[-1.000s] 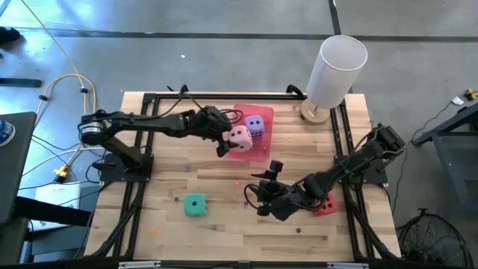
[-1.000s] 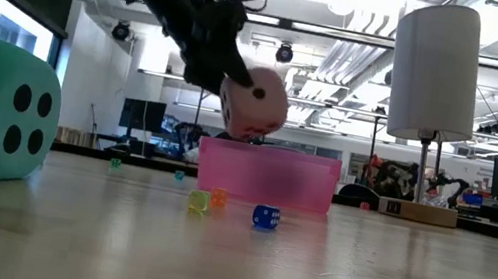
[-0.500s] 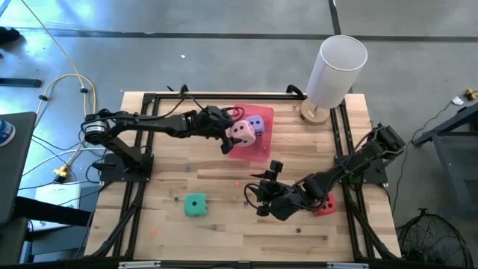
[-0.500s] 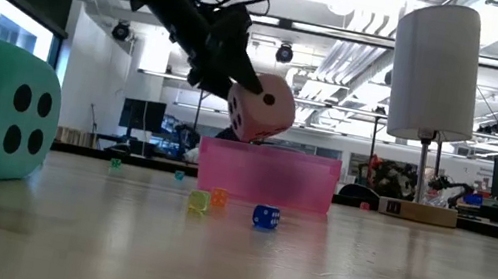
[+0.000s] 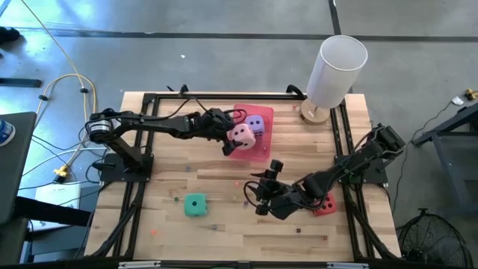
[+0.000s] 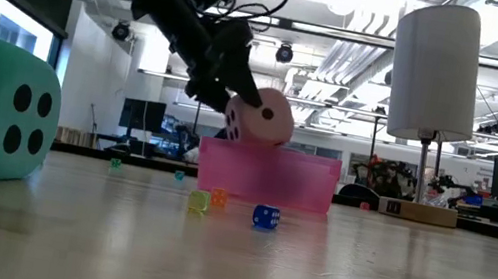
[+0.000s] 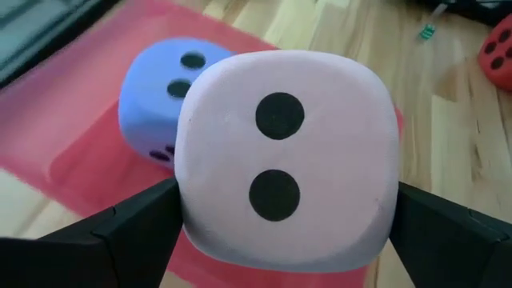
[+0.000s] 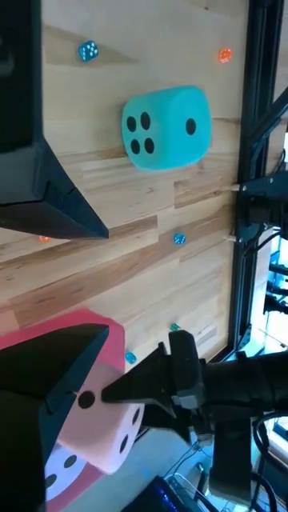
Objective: Pick & Place Dice
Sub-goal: Put the large pink die into the red bin, then put the small blue die into the red bin
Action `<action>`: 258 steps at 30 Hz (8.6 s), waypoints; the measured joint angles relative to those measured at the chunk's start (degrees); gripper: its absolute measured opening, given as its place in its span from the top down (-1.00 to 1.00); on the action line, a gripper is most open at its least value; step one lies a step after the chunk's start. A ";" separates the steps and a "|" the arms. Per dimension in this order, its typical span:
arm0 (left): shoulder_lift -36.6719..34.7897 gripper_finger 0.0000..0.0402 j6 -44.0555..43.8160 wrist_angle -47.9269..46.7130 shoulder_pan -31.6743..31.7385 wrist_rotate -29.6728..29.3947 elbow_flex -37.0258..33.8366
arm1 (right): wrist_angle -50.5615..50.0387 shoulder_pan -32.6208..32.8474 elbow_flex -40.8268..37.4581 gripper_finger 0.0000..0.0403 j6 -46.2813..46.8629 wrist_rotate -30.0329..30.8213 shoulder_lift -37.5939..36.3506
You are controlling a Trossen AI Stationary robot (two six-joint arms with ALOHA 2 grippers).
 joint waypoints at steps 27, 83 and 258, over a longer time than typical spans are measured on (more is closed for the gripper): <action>-2.34 -0.99 14.38 -0.55 -6.67 -10.42 0.01 | 0.10 0.00 0.00 0.14 4.90 -1.53 0.00; -46.45 -0.99 1.61 -26.60 -30.99 5.08 -13.32 | 4.13 1.82 -0.13 0.14 33.34 -12.84 26.05; -43.37 -0.99 9.49 -9.63 -16.81 -14.77 -14.11 | -21.17 -31.72 1.05 -0.10 21.62 -27.16 8.04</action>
